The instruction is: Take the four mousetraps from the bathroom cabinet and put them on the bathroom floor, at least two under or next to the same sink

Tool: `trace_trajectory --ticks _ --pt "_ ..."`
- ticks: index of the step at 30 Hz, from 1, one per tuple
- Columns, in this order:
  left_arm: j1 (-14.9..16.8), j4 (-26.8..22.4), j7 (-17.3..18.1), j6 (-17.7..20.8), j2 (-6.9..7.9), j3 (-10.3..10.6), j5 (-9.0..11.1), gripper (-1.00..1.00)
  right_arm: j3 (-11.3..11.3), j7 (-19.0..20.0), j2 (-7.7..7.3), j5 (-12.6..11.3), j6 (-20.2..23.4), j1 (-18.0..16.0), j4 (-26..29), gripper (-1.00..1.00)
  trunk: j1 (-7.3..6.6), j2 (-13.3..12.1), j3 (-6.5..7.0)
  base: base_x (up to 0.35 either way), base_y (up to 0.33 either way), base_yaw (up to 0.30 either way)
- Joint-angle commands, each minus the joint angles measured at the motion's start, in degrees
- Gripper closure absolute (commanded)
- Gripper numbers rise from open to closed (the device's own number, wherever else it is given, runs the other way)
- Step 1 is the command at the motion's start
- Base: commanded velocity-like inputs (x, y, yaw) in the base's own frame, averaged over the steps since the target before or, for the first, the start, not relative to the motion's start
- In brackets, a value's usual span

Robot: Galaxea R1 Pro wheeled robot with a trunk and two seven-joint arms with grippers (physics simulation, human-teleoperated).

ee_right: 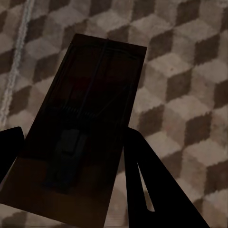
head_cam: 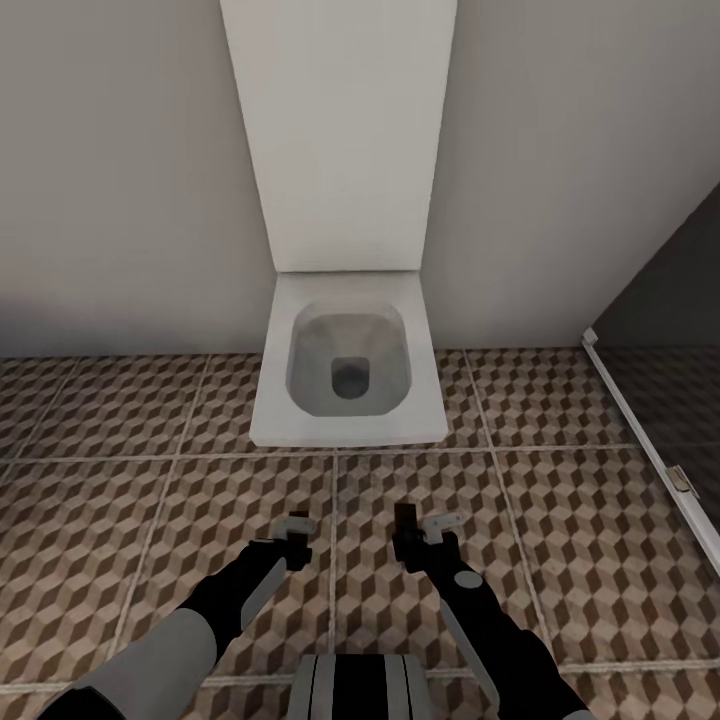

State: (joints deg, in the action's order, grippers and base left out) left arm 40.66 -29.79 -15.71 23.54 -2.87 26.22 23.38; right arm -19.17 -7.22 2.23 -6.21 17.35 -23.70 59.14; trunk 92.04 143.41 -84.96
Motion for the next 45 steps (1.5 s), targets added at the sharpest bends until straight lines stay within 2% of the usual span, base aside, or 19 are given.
trace_trajectory --ticks 1,4,16,25,29,45 --pt "0.03 -0.1 -0.55 0.2 0.06 0.41 0.51 1.0 -0.16 -0.43 -0.03 -0.82 0.16 -0.03 0.02 1.0 -0.01 0.02 -0.04 0.0 0.0 0.0" --pt "0.03 -0.1 -0.55 0.22 0.06 0.41 0.51 1.0 -0.16 -0.43 -0.03 -0.82 0.13 -0.03 -0.05 1.0 -0.01 0.02 -0.04 0.0 0.0 0.0" --pt "0.03 -0.1 -0.55 0.21 0.06 0.41 0.49 1.0 -0.42 -0.43 -0.03 -0.82 0.09 -0.03 -0.08 1.0 0.3 0.18 -2.69 0.0 0.0 0.0" --pt "0.03 -0.1 -0.56 0.19 0.06 0.41 0.51 1.0 -0.43 -0.43 -0.03 -0.82 0.08 -0.03 -0.08 1.0 0.3 0.18 -2.69 0.0 0.0 0.0" --pt "0.03 -0.1 -0.55 0.19 0.06 0.41 0.51 1.0 -0.46 -0.43 -0.03 -0.82 0.11 -0.03 -0.08 1.0 0.4 0.23 -3.58 0.0 0.0 0.0" --pt "0.03 -0.12 -0.71 -0.02 0.04 0.41 0.46 1.0 -0.56 -0.43 -0.03 -0.8 0.11 -0.03 -0.28 1.0 0.4 0.23 -3.58 0.0 0.0 0.0"
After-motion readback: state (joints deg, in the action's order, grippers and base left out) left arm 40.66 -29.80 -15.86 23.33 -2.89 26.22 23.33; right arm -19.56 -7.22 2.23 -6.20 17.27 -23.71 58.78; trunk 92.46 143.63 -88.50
